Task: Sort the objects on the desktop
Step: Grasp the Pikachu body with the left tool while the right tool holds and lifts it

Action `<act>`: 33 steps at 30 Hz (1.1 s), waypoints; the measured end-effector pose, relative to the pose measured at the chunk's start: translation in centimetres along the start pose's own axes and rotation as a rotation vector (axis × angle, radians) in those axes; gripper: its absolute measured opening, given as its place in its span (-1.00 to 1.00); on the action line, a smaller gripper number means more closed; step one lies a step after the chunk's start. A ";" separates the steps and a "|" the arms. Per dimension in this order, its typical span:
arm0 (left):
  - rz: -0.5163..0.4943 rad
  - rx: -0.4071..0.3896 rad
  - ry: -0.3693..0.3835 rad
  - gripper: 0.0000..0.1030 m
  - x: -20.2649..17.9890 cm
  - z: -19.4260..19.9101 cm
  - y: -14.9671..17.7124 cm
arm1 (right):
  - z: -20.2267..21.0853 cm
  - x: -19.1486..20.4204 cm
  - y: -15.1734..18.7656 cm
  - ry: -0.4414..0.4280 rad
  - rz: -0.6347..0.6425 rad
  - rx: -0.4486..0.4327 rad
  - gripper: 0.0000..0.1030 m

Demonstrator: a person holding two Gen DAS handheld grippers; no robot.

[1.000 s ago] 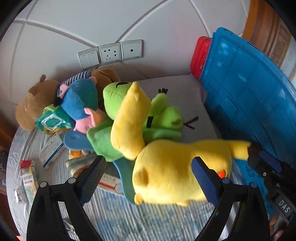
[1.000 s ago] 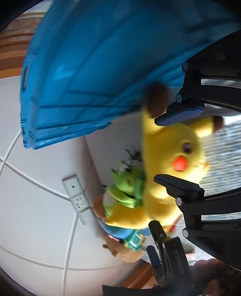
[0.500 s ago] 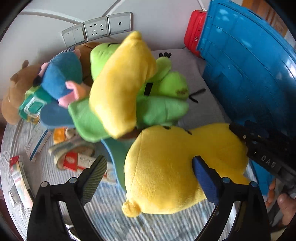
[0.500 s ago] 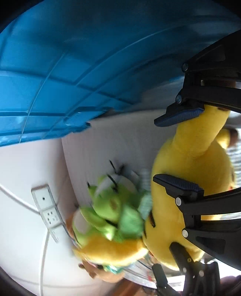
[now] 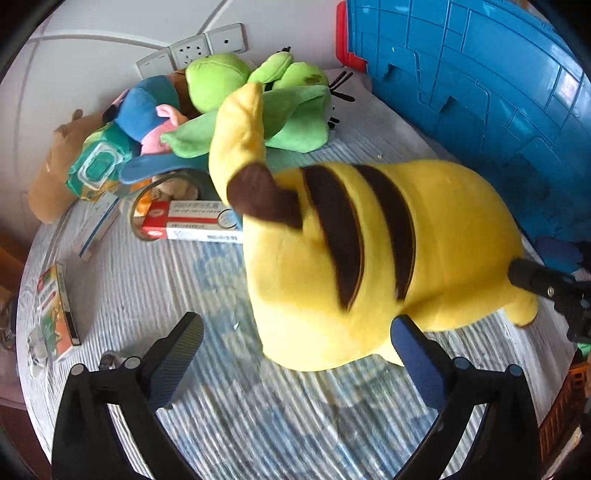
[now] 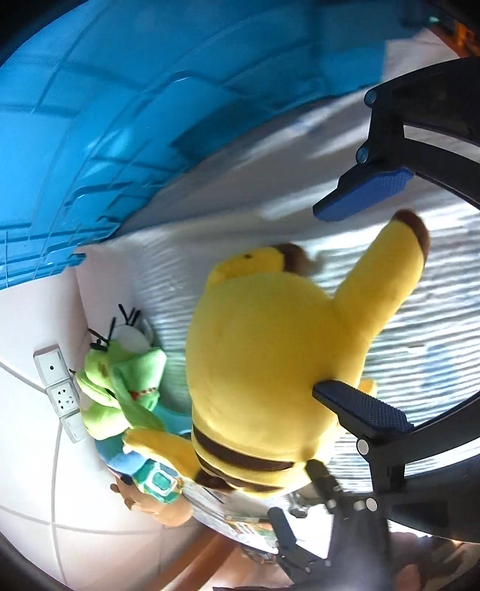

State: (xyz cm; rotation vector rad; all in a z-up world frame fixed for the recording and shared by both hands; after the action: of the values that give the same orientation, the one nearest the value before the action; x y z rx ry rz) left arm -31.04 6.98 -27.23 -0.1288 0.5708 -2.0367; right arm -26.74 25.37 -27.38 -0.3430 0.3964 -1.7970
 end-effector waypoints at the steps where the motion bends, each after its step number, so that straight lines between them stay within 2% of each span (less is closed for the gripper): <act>1: 0.009 -0.006 -0.001 1.00 0.2 0.3 0.2 | 0.4 -0.2 0.7 -0.001 -0.004 -0.003 0.70; 6: 0.051 -0.037 -0.008 1.00 1.2 1.6 1.4 | 1.9 -1.0 2.9 -0.032 -0.044 -0.024 0.70; 8: 0.068 -0.050 -0.011 1.00 1.5 2.1 1.7 | 2.5 -1.3 3.0 -0.051 -0.060 -0.032 0.82; 9: 0.075 -0.058 -0.012 1.00 1.6 2.4 1.5 | 2.7 -1.3 2.9 -0.058 -0.062 -0.037 0.99; 17: 0.111 -0.046 0.004 1.00 2.3 0.8 -1.2 | 2.5 -0.4 1.1 -0.089 -0.034 -0.044 0.99; 20: 0.119 -0.049 0.031 1.00 2.3 -0.2 -1.6 | 1.4 0.2 0.7 -0.094 -0.023 -0.027 0.99; 27: 0.130 -0.072 0.154 1.00 2.4 0.0 -0.9 | -0.7 1.6 1.0 -0.149 -0.002 0.001 0.99; 31: 0.065 -0.018 0.165 1.00 0.7 -2.8 0.0 | -1.6 2.3 1.4 -0.161 0.018 0.013 1.00; 33: 0.064 -0.040 0.184 1.00 0.4 -3.4 -0.4 | -2.3 2.3 1.5 -0.156 0.019 0.017 1.00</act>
State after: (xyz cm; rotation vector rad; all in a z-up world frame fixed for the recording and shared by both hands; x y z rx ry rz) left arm -32.67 7.94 -30.14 0.0535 0.7219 -1.9875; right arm -26.98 22.97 -30.06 -0.4631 0.2733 -1.7405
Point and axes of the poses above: each gripper's, at about its wrist camera, not at the fingertips, and z roughly against the way its jaws point, x to its left, y to its underside, the point moved 8 cm from there along -z, roughly the way its jaws point, and after that the axes turned 11 degrees about y, right-handed, at the moved point
